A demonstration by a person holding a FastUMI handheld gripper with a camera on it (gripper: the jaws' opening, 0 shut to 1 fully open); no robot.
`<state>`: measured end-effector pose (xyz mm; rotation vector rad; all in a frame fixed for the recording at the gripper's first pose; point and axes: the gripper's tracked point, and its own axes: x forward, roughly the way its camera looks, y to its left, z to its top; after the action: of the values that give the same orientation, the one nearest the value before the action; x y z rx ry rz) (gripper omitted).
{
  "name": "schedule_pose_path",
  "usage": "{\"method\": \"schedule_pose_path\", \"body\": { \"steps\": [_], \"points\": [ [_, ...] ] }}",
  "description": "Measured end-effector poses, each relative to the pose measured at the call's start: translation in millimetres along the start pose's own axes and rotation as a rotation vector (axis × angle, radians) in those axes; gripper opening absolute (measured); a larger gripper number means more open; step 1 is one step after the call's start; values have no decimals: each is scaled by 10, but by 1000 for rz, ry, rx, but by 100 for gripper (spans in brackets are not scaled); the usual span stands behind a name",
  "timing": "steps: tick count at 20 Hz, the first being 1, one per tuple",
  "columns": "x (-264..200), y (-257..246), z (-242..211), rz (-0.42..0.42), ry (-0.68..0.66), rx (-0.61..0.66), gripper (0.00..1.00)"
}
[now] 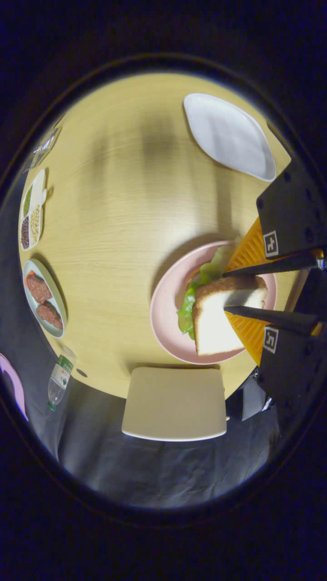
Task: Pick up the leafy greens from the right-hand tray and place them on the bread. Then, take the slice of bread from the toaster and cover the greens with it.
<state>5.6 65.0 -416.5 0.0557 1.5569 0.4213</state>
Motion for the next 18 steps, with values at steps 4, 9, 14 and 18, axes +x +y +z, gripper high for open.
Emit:
{"method": "schedule_pose_path", "body": {
  "steps": [4,9,14,18],
  "points": [
    [-42,18,18,-44,-42,11,61],
    [-278,-5,89,-76,-120,32,84],
    [-791,-11,273,-74,-301,83,99],
    [-1327,-129,492,-78,-532,162,99]
  ]
}}
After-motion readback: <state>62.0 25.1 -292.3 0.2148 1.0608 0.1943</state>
